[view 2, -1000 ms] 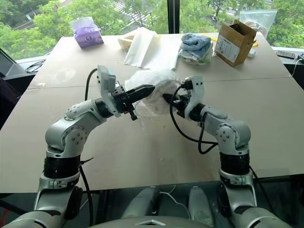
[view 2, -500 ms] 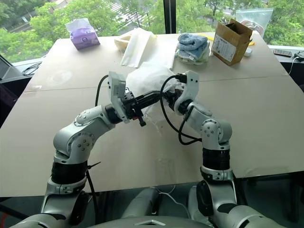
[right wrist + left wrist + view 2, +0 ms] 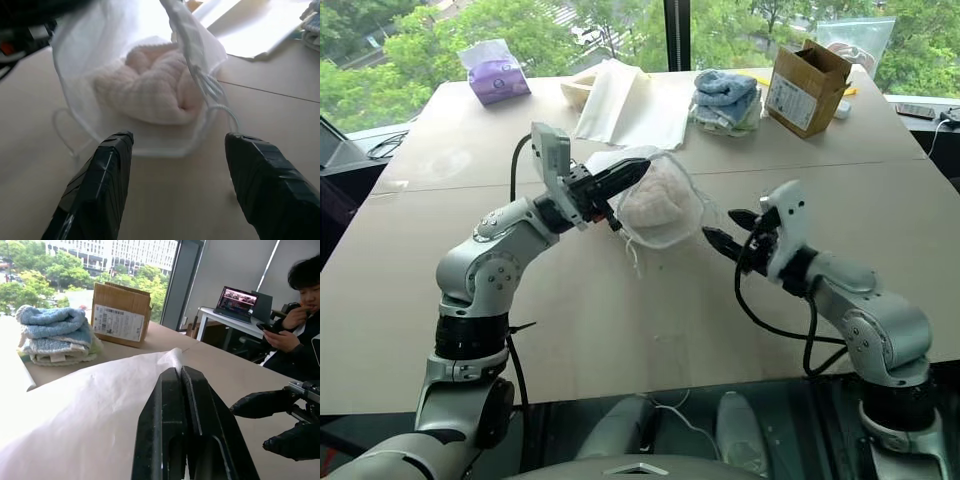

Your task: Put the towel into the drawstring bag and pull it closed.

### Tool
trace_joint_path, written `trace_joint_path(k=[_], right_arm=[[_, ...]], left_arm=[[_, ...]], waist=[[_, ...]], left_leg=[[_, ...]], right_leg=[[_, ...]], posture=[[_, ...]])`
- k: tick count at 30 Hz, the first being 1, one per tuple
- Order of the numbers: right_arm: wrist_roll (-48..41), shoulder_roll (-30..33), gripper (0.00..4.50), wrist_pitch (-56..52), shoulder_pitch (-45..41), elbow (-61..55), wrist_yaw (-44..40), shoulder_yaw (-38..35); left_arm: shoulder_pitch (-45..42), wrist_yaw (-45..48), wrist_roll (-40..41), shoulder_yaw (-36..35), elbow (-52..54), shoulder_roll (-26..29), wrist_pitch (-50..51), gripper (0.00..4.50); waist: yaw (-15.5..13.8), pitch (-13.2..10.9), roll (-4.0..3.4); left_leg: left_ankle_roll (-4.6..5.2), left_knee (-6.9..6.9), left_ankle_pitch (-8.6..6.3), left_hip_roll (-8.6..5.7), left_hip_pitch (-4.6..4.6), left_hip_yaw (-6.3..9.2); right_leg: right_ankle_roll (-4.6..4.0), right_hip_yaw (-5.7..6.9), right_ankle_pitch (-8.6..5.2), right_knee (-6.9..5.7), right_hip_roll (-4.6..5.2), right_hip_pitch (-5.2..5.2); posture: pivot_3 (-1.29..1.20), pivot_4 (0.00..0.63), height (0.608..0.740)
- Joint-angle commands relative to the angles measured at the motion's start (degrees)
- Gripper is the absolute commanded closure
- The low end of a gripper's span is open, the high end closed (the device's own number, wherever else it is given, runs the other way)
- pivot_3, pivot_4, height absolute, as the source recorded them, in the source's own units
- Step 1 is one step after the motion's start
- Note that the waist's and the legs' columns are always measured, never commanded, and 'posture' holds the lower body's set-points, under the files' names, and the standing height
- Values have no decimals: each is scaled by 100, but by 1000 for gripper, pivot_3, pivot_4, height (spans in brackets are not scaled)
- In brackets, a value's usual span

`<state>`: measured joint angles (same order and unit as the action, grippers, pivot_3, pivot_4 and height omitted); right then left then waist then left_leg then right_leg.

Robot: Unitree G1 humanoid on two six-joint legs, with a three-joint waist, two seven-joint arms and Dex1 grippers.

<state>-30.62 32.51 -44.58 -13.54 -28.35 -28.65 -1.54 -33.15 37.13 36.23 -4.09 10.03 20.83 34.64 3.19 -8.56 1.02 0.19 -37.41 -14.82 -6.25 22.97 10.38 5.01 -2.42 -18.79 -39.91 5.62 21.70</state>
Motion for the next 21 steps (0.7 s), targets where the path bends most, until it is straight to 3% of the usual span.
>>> trace_joint_path(k=[1,7,16,19,21], right_arm=[[857,29,1394,753,-80,417,32,507],[2013,-518,1394,1776,-639,1847,479,1094],[2302,-1357,1394,2696,-1532,3570,544,891],[2230,-1502,2194,2737,-1601,3677,466,789],[2214,-1571,3166,2735,-1592,3682,469,727]], left_arm=[[-73,39,85,-88,160,5,-79,4500],[-41,74,71,-85,183,37,-73,4500],[-30,80,19,-77,151,70,-97,4500],[-31,87,6,-69,131,76,-100,4500],[-34,92,-14,-59,103,80,-109,4500]], waist=[[7,-1,1],[4,-1,2],[-64,-2,1],[-61,-2,1],[-62,-1,1]], left_leg=[[0,-1,0,4,0,-4],[-1,-1,0,15,-5,-16],[-2,0,0,16,-5,-14],[-2,1,0,17,-4,-12],[-2,1,0,17,-5,-13]], right_leg=[[0,-4,0,0,-3,0],[0,-12,0,-3,-8,0],[-1,-10,1,1,-13,3],[-1,-10,1,1,-12,3],[-1,-11,1,1,-12,3]], posture=[[0,150,740],[0,150,740],[0,150,740],[0,150,740],[0,150,740]])
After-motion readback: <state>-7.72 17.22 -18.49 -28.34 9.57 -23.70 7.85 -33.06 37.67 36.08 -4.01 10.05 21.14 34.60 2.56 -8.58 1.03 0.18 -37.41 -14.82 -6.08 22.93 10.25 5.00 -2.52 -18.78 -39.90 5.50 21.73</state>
